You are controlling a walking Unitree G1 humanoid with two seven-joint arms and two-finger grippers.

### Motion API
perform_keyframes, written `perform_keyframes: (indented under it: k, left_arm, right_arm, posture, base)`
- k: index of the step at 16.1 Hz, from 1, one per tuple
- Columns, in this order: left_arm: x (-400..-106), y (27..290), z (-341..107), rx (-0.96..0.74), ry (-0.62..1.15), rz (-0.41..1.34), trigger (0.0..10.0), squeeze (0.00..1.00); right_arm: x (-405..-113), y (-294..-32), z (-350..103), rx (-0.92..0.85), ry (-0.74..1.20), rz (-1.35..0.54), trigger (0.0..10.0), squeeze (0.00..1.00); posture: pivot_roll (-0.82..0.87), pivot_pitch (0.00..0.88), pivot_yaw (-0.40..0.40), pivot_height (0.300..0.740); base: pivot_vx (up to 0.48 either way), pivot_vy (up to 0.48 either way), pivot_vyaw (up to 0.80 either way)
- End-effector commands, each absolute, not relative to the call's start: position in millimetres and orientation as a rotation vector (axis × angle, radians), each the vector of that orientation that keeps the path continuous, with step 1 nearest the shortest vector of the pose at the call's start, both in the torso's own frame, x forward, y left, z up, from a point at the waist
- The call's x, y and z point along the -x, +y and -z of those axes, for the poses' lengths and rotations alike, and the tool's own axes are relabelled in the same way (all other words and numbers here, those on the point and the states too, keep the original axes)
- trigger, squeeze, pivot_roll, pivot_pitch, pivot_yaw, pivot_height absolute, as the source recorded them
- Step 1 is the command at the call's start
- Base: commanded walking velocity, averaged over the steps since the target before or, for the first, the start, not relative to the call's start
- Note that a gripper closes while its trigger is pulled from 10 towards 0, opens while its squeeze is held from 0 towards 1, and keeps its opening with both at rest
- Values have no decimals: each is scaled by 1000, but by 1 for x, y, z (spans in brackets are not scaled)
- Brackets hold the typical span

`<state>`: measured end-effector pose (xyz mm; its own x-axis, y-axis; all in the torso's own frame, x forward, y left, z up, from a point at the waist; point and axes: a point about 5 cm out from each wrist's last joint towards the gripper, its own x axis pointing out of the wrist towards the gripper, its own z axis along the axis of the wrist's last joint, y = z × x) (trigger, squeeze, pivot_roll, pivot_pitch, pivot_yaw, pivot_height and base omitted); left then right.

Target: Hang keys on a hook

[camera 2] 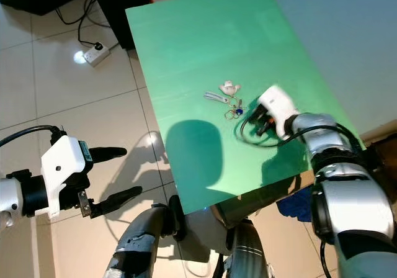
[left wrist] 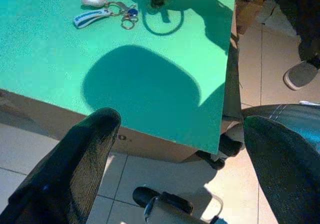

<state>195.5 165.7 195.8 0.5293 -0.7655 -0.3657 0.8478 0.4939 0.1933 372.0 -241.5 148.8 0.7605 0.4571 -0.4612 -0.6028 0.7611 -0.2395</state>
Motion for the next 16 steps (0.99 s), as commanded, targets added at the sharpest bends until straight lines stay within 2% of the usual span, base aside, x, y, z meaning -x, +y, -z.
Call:
perform_keyframes:
  k: [1,6,8,10,11,12,13,16]
  left_arm:
    - [-193,164,-190,-360,258,997,10000,0]
    - [-196,158,-182,-340,229,952,10000,0]
    - [-203,160,-175,-336,191,845,10000,0]
    - [-213,156,-168,-313,140,744,10000,0]
    - [-232,150,-168,-242,51,606,10000,0]
    - [-238,148,-169,-200,23,566,10000,0]
    - [-241,146,-169,-155,3,519,10000,0]
    - [-246,139,-163,-117,-16,496,10000,0]
  right_arm:
    - [-372,-247,-157,290,348,-587,0,0]
    - [-374,-250,-175,50,136,-556,0,0]
    - [-372,-242,-173,-24,13,-563,0,0]
    - [-364,-229,-171,-96,-102,-560,0,0]
    - [-346,-209,-175,-176,-196,-548,0,0]
    - [-338,-203,-177,-205,-217,-539,0,0]
    - [-325,-196,-178,-266,-249,-513,0,0]
    - [-301,-179,-180,-341,-305,-473,0,0]
  posture:
    - [218,354,56,718]
    - [169,321,26,718]
    - [143,266,13,718]
    - [106,170,14,718]
    - [72,111,-2,718]
    - [50,85,-1,718]
    - [14,23,12,718]
    - [-25,0,43,718]
  base:
    - [0,0,0]
    - [0,0,0]
    - [0,0,0]
    - [0,0,0]
    - [0,0,0]
    - [0,0,0]
    - [0,0,0]
    - [0,0,0]
